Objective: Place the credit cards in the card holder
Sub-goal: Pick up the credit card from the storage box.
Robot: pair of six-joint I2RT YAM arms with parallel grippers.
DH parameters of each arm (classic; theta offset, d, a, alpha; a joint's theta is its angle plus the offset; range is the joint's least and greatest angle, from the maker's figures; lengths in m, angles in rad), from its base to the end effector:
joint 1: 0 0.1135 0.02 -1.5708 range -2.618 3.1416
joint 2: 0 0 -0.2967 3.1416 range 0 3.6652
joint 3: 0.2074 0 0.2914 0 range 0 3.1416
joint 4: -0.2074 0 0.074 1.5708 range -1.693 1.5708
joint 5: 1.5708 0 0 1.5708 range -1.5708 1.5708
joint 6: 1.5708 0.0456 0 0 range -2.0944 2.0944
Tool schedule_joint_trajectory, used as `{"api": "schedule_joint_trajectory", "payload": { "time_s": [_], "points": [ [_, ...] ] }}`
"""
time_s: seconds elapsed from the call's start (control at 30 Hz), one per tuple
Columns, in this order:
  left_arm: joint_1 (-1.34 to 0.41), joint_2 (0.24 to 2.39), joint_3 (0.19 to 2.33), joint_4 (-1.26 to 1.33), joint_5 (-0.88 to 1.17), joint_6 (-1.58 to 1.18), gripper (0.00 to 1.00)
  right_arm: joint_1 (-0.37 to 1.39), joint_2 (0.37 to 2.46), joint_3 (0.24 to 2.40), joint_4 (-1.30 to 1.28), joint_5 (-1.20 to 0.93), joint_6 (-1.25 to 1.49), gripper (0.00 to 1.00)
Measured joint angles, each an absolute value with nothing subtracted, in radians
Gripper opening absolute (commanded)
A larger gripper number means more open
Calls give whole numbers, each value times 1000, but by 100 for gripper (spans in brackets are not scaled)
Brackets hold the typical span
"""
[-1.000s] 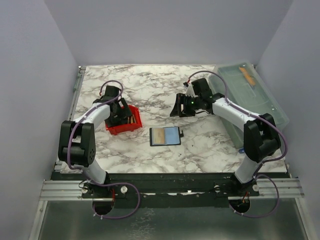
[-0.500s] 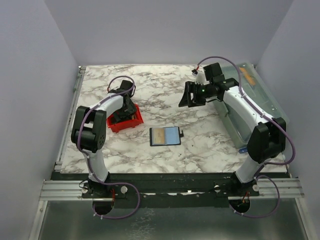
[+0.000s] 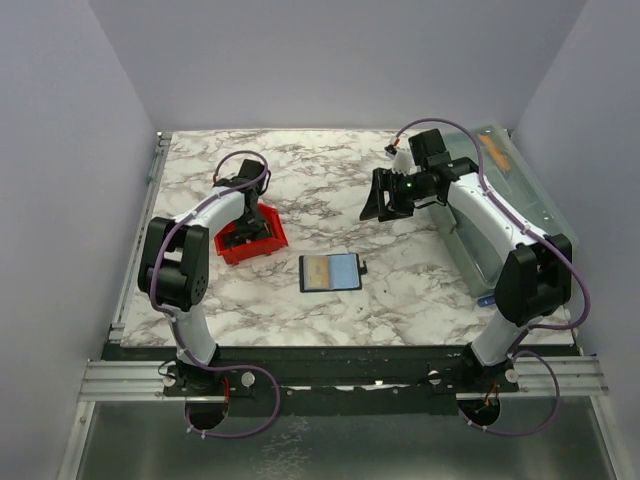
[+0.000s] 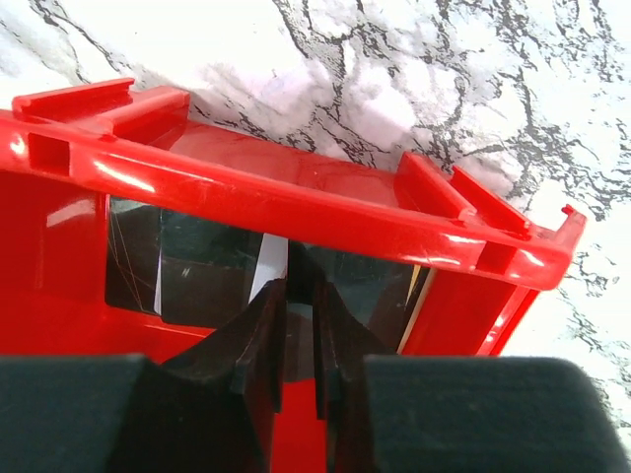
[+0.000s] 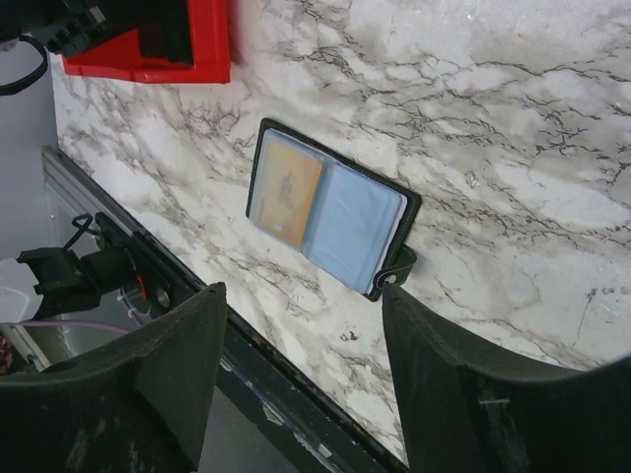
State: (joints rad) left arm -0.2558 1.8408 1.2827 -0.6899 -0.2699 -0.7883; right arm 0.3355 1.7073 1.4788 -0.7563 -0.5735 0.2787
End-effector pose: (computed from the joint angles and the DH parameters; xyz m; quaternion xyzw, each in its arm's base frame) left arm 0.3999 -0.0920 0.1875 -0.2782 0.9379 0.0357 0.2042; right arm 0.3826 0.1596 0.3077 -0.1077 0.9156 0.3419 0.1822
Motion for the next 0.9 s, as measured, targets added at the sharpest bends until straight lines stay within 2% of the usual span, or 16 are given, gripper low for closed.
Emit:
{"api": "schedule_joint_trajectory", "payload": {
  "time_s": [0.07,0.1,0.17,0.3,0.4,0.5,0.6,0.63,0.73,0.9],
  "points": [
    [-256,1833,1283,-692,-270,-785,61,336,1707,1479,-756,-577,279,67],
    [-256,1830,1283,-694,-271,-781,71,336,1707,1479,-756,-579,279,67],
    [-256,1827,1283,-706,-273,-773,83,336,1708,1479,-756,-582,279,67],
    [-256,1827,1283,-715,-276,-749,89,336,1713,1479,-756,-586,278,67],
    [-255,1832,1283,-707,-268,-719,89,334,1725,1479,-757,-590,278,67],
    [-250,1856,1282,-682,-244,-691,84,332,1739,1479,-757,-594,277,67],
    [-249,1871,1285,-646,-221,-683,73,332,1748,1479,-757,-598,278,67],
    [-248,1875,1285,-635,-215,-683,67,332,1750,1479,-757,-600,278,67],
    [-248,1880,1285,-614,-207,-678,35,332,1757,1479,-757,-607,278,67],
    [-250,1874,1287,-595,-219,-668,13,332,1760,1479,-757,-621,278,66]
  ]
}}
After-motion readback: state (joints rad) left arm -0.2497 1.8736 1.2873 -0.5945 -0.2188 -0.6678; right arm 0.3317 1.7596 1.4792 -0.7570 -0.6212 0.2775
